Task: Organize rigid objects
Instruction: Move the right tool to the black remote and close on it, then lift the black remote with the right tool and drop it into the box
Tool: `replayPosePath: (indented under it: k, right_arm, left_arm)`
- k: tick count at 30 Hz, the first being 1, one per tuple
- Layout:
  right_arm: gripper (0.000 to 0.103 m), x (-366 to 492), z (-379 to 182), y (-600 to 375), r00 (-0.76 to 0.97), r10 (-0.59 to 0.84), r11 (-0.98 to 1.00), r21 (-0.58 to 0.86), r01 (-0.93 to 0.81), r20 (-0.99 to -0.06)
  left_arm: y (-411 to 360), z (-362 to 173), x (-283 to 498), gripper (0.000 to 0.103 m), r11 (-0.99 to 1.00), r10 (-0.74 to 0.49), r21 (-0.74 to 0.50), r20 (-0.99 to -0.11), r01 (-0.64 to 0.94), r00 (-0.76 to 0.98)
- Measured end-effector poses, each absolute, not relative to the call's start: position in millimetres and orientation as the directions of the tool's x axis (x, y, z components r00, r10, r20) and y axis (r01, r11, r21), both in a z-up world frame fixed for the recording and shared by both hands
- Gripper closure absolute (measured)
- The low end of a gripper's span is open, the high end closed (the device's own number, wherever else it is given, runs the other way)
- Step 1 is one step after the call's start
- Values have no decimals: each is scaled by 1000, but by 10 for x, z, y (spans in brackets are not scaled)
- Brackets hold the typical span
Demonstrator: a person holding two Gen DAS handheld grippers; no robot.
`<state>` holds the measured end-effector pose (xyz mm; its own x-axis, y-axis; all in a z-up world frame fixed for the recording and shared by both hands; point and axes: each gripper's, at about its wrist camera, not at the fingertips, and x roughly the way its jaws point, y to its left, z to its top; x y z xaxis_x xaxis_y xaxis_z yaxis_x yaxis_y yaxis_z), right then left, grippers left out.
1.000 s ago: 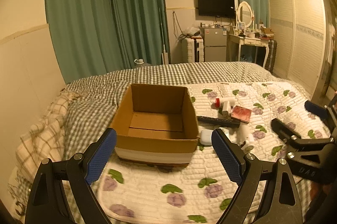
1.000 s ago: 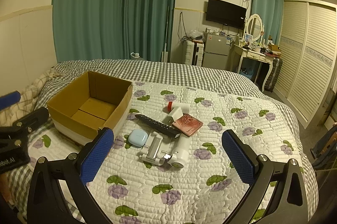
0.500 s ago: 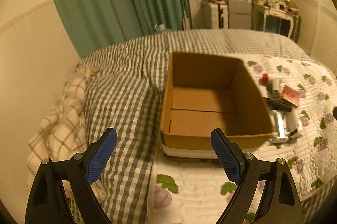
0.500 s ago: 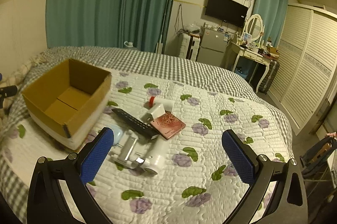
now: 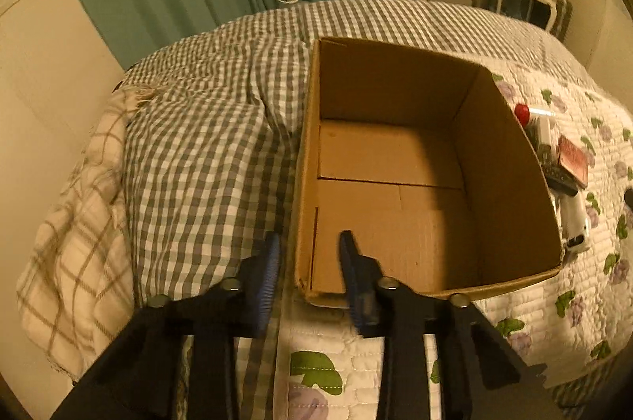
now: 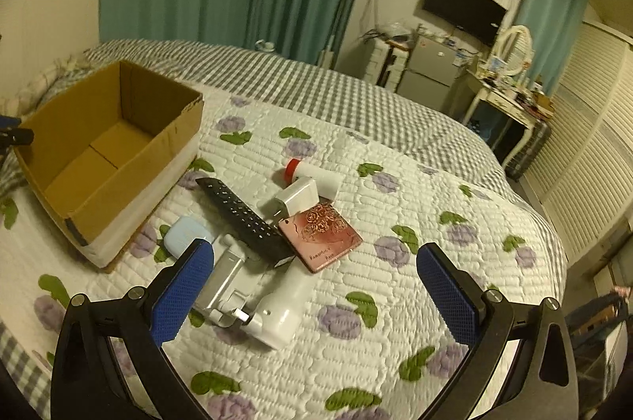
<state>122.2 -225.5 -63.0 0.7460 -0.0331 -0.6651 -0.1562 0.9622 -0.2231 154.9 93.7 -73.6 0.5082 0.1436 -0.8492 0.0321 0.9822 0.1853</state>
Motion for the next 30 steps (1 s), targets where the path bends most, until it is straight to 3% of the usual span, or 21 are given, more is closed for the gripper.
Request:
replayPosePath:
  k: [2,4,11,13,15,21,30]
  right_arm:
    - [0,1319,-653,-2248,736,-14,957,-222,-186,-677]
    - [0,1431,-684,-2231,719,10,951,-217,-223,-695]
    - [1,1807,-918,-1961,654,84,900,-224,-373,-752]
    - [7,1909,-1019,-1867,624,110,883,-212,-418,-774]
    - [27,2032,-1168,-1772,573,132,866,-188,-464,-809]
    - [53,2254,-1533,-1598,494,129,835,-174,-522,-860]
    - [59,2438,-1775,-1482,480,83,822,-212,-529,-873]
  left_arm:
    - [919,-756,1578,85,978,159,206,-851,39,501]
    - [914,-747,1602,95,973,180,228,-846,35,502]
    - [947,-735,1618,96,972,179,229,-858,47,481]
    - [927,-729,1622,96,971,186,236,-858,46,479]
    - [920,-720,1625,96,971,187,236,-859,44,478]
    - [927,-731,1622,96,971,181,232,-861,51,475]
    - [928,-732,1624,95,971,181,235,-861,54,476]
